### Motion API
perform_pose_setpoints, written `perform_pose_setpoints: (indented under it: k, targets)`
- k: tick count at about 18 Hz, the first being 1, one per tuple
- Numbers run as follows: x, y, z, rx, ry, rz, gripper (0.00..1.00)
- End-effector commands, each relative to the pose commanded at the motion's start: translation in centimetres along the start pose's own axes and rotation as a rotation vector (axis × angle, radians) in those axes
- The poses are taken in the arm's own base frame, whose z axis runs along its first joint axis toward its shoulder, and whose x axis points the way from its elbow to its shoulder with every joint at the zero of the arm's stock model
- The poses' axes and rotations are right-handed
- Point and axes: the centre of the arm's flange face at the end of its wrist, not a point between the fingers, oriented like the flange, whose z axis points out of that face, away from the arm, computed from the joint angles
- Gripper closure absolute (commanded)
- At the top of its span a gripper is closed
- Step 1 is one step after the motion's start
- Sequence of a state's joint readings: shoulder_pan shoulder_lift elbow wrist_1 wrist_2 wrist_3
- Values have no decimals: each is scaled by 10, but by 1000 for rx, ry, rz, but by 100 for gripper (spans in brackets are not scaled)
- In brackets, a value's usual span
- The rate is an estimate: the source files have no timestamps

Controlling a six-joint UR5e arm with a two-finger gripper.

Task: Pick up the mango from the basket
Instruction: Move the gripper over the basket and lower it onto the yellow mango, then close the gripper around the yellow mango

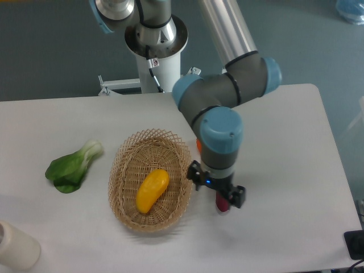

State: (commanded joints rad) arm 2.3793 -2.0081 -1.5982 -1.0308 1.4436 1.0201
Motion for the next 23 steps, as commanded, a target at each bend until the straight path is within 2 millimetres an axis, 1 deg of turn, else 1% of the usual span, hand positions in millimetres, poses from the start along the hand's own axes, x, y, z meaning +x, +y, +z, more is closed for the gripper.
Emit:
perform_pose_setpoints:
  k: [1, 2, 4, 7, 9, 11, 13, 17, 19, 20, 23]
  targets:
    - [13, -6, 6, -6, 13, 18, 0]
    - [23, -9, 9, -15, 17, 28, 0]
    - [44, -11, 25, -45, 46, -7, 0]
    - [58, -8, 36, -64, 66, -78, 0]
    - [81, -21, 44, -78, 80, -60, 0]
    - [88, -25, 52, -91, 81, -85, 0]
    - [95, -26, 56, -105, 81, -76, 0]
    - [102, -20, 72, -127, 97, -76, 0]
    - [105, -21, 78, -165, 78, -62, 0]
    - [108, -22, 80, -173, 77, -60, 0]
    - [107, -25, 82, -167, 67, -110, 1]
